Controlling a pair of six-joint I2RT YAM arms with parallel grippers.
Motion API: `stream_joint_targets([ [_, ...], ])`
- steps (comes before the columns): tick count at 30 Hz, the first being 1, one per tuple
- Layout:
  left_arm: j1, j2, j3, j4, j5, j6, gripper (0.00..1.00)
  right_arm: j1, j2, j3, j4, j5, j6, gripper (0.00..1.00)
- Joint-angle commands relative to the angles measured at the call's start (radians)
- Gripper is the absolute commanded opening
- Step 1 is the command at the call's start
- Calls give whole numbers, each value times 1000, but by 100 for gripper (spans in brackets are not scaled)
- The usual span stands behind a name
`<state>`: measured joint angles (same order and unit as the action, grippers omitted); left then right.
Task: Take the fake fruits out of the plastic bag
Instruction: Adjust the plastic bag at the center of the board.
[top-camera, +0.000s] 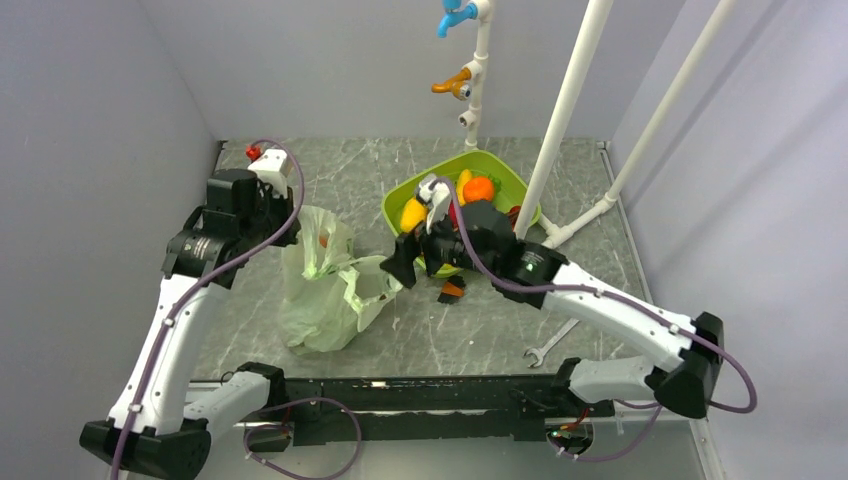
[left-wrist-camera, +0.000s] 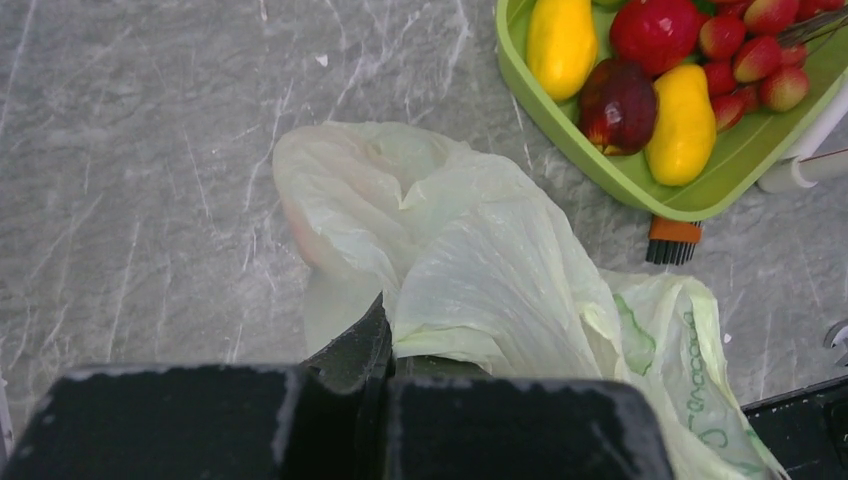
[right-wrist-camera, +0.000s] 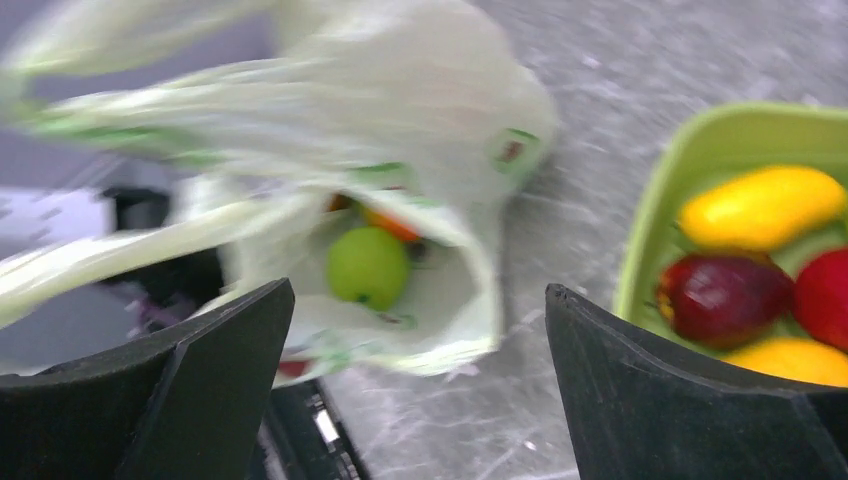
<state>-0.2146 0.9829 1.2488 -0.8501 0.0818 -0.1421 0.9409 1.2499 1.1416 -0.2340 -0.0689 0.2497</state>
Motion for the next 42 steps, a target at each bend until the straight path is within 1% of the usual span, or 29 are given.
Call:
stream_joint_targets([
  [1,3,33,44,-39,13,6,0,158,-92,-53,175,-151,-86,99],
  [3,3,43,51,-41,12,3,0,236,-78,-46,227,-142,-120,99],
  [5,3,54,64,-50,12,3,0,287,-33,-16,229,-66,-127,99],
  [8,3,65,82,-71,8,9,0,312,52,46,192,113,-106,98],
  [10,3,63,85,-82,-2,8,0,332,88,61,180,183,-128,95],
  [11,3,61,85,-89,-7,5,0,337,97,56,182,200,-138,91],
  [12,3,59,89,-98,-10,2,2,339,102,50,191,189,-143,84],
  [13,3,59,93,-110,-17,-7,12,339,101,41,196,161,-150,69],
  [14,3,57,101,-131,-26,-21,36,339,94,30,207,113,-160,42],
  [15,3,56,108,-154,-38,-38,58,342,77,13,227,50,-173,14],
  [16,3,50,110,-180,-51,-60,72,345,59,-16,273,-22,-184,0],
  [18,3,21,111,-232,-68,-106,89,347,15,-95,348,-174,-210,0],
  [20,3,-23,105,-273,-61,-170,95,347,-16,-141,411,-283,-223,0],
  [23,3,-108,66,-291,29,-242,94,347,-39,-182,473,-393,-240,0],
  [25,3,-161,35,-299,87,-280,90,348,-37,-191,493,-454,-272,0],
  [27,3,-203,-7,-299,157,-311,89,347,-23,-185,494,-496,-296,0],
  [29,3,-231,-38,-279,224,-337,93,346,8,-154,456,-543,-325,0],
  [30,3,-242,-55,-259,263,-352,98,347,26,-138,433,-571,-340,0],
  [32,3,-248,-76,-222,313,-369,99,348,65,-110,397,-604,-356,0],
  [34,-3,-234,-67,-238,282,-374,99,345,81,-91,383,-601,-361,0],
  [37,-14,-217,-84,-253,179,-408,99,348,85,-89,391,-587,-356,0],
  [40,-43,-204,-140,-173,201,-454,99,346,91,-89,396,-574,-347,0],
  [42,-102,-178,-160,-136,155,-469,97,346,96,-82,389,-567,-341,0],
])
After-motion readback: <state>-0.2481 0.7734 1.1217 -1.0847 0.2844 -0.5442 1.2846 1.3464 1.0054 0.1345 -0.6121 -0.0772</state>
